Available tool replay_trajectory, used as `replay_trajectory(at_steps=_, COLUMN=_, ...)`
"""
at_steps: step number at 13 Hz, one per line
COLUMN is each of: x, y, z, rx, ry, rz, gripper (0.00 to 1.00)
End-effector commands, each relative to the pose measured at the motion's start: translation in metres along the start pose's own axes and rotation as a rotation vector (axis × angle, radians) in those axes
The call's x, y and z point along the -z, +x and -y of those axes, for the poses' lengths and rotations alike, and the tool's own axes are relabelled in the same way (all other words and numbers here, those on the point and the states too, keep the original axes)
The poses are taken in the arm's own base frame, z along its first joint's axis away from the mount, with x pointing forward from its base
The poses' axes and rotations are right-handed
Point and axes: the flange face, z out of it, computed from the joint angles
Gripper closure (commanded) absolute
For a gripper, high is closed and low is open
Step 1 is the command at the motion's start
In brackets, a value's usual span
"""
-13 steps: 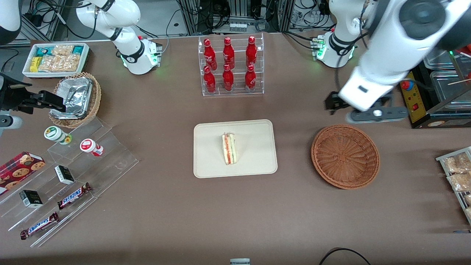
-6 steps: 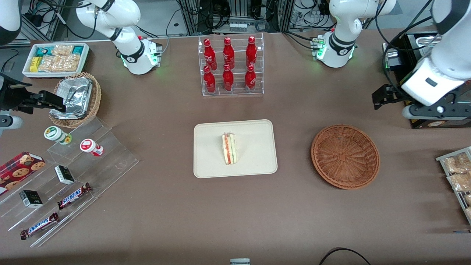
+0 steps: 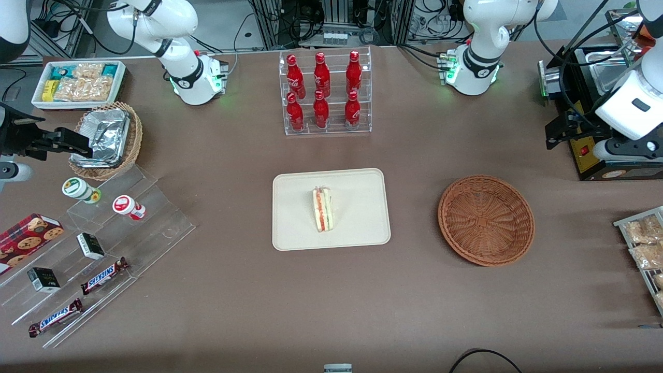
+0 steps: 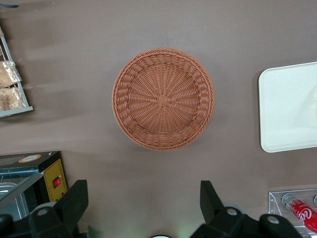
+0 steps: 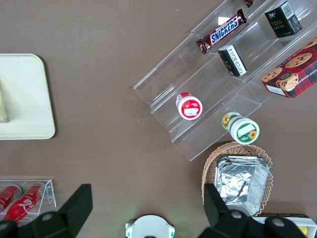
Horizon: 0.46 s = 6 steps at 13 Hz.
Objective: Place sandwich from basket to tray
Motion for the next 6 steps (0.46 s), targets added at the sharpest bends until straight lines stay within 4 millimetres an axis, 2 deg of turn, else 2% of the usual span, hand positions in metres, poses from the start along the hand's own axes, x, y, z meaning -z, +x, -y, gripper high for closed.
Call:
replay_trajectory(at_steps=1, x=0.004, y=-0.011, z=0.011, rx=-0.006, ry=-0.028, rz=-0.005, gripper=0.0)
replay_trajectory(at_steps=6, x=0.009, y=-0.008, z=0.024, rx=0.026, ry=-0.036, rz=-0.014, gripper=0.0)
